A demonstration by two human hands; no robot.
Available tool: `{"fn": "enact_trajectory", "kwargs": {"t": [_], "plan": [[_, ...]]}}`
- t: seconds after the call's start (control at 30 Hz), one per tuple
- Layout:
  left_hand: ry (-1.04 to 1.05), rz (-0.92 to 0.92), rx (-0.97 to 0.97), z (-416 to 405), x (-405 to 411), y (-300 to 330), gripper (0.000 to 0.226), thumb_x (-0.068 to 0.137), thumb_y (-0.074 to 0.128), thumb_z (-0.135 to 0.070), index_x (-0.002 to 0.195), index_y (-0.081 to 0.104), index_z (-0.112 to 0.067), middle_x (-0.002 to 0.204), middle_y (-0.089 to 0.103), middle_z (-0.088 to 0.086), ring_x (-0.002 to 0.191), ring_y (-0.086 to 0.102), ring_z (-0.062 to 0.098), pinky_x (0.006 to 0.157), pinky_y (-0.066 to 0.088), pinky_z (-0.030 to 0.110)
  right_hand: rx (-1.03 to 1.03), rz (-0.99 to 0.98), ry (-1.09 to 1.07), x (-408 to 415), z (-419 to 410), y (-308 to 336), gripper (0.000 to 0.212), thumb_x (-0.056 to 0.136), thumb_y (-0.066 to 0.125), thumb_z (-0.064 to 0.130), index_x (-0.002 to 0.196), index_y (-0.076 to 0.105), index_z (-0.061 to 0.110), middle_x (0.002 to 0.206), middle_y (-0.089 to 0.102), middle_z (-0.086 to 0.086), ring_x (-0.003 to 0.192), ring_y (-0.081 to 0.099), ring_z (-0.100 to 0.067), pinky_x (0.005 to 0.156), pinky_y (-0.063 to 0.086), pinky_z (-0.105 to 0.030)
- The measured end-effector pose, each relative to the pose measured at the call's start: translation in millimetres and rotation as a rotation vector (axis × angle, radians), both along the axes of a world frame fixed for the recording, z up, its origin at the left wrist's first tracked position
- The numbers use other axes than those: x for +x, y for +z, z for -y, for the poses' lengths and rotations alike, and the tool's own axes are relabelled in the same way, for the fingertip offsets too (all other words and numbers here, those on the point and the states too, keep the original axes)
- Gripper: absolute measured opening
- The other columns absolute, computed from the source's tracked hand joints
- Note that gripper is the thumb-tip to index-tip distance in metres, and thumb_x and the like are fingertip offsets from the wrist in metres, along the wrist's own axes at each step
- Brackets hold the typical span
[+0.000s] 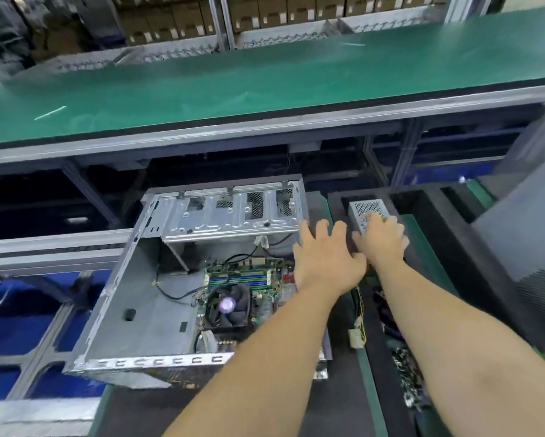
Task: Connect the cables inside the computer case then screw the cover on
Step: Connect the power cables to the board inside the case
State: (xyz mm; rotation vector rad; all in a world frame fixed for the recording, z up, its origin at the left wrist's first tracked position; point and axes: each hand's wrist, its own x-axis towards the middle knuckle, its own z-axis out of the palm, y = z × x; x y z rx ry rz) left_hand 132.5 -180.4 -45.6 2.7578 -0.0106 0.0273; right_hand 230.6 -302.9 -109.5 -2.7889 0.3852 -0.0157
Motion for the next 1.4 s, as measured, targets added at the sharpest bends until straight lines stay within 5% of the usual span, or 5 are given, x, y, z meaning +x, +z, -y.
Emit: {"fn": "enact_trajectory", "kwargs": {"t": [0.3, 0.8, 1.1, 1.23, 1.4], "plan": [[0.037, 0.052, -0.127, 0.0, -0.9, -0.4, 0.049, 0.080, 0.045, -0.041, 0.128, 0.044, -0.029, 0.140, 0.039, -0.007, 0.141, 0.013, 0.030, 0.108, 0.031, 0.050, 0.045, -0.313, -0.017, 61.4, 24.2, -26.5, 0.098, 0.074, 0.076, 0.063, 0.148, 0.023, 0.029, 0.150, 0.027, -0.019, 0.136, 0.034, -0.042, 0.105, 0.035, -0.058], [0.063, 0.121, -0.234, -0.5, 0.2, 2.5, 0.044, 0.081, 0.042, -0.043, 0.122, 0.046, -0.028, 0.134, 0.046, -0.006, 0.128, 0.030, 0.023, 0.102, 0.033, 0.049, 0.094, 0.082, -0.079, -3.1, 30.0, 73.2, 0.080, 0.071, 0.078, 0.050, 0.142, 0.043, 0.039, 0.133, 0.049, -0.018, 0.121, 0.048, -0.045, 0.099, 0.041, -0.054], [0.282, 0.274, -1.213, -40.2, -12.1, 39.6, 0.031, 0.101, 0.048, -0.031, 0.131, 0.048, -0.023, 0.128, 0.054, -0.002, 0.120, 0.051, 0.021, 0.106, 0.042, 0.044, 0.486, 0.506, 0.439, -82.2, 4.6, 214.5, 0.092, 0.069, 0.089, 0.028, 0.147, 0.043, 0.045, 0.144, 0.048, 0.004, 0.134, 0.044, -0.015, 0.115, 0.035, -0.042], [0.166, 0.155, -1.691, -109.0, -13.3, 99.2, 0.057, 0.093, 0.043, -0.068, 0.132, 0.055, -0.027, 0.129, 0.064, -0.002, 0.120, 0.060, 0.021, 0.104, 0.048, 0.047, 0.963, 0.418, 0.806, -114.5, -30.8, 218.3, 0.091, 0.067, 0.088, 0.023, 0.143, 0.044, 0.049, 0.144, 0.055, 0.013, 0.136, 0.050, -0.011, 0.110, 0.046, -0.035], [0.036, 0.139, -1.767, -192.0, -48.7, 113.9, 0.056, 0.070, 0.068, -0.072, 0.099, 0.074, -0.024, 0.105, 0.074, 0.007, 0.093, 0.070, 0.024, 0.082, 0.057, 0.043, 1.230, 0.199, 0.942, -125.2, -83.9, 180.0, 0.098, 0.071, 0.085, 0.019, 0.149, 0.034, 0.050, 0.150, 0.049, 0.004, 0.139, 0.047, -0.018, 0.102, 0.047, -0.026]]}}
